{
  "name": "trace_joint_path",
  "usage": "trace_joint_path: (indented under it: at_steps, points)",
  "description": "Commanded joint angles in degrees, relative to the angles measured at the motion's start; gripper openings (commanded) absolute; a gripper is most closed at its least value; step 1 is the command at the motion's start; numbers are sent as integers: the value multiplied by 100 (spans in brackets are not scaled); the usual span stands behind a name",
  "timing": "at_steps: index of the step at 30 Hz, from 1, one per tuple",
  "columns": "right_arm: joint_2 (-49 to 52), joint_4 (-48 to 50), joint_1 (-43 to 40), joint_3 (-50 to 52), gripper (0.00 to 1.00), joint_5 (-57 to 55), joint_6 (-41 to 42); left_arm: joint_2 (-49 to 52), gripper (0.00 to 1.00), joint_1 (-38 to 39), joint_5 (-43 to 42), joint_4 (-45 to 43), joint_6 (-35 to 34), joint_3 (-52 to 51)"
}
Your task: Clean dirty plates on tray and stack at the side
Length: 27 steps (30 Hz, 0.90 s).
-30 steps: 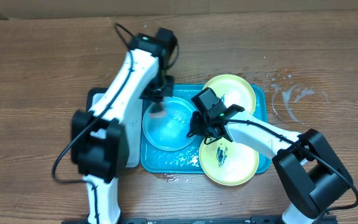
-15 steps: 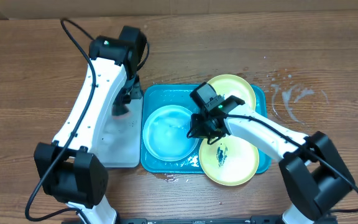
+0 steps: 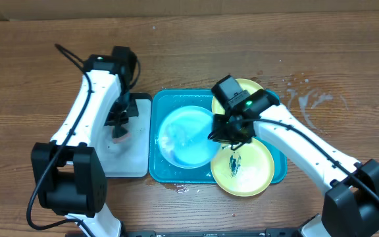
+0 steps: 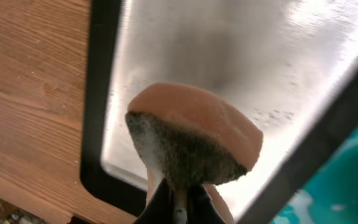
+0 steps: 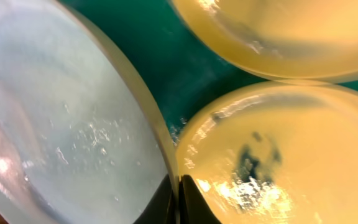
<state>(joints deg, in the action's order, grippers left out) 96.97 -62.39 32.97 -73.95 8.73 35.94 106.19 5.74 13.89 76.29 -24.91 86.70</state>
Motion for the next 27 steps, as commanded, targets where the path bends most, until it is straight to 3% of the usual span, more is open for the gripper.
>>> trace_joint_path:
  at_steps: [1, 10, 16, 22, 27]
  points:
    - [-144, -391, -330, -208, 4, 254, 350, 55, 4, -323, -136, -37, 223, -35]
    - [-144, -1191, -754, -205, 4, 2352, -1453, 55, 5, -988, -981, -164, 680, -35]
    - [-144, -271, -754, -166, 4, 1864, -1687, 55, 4, -1025, -1147, -210, 798, -35]
    - [-144, 1113, -754, -26, 4, 584, -1419, 55, 4, -1023, -1298, -264, 826, -35]
    - [-146, 1700, -754, -26, 4, -17, -1325, 55, 4, -1023, -1399, -273, 885, -35]
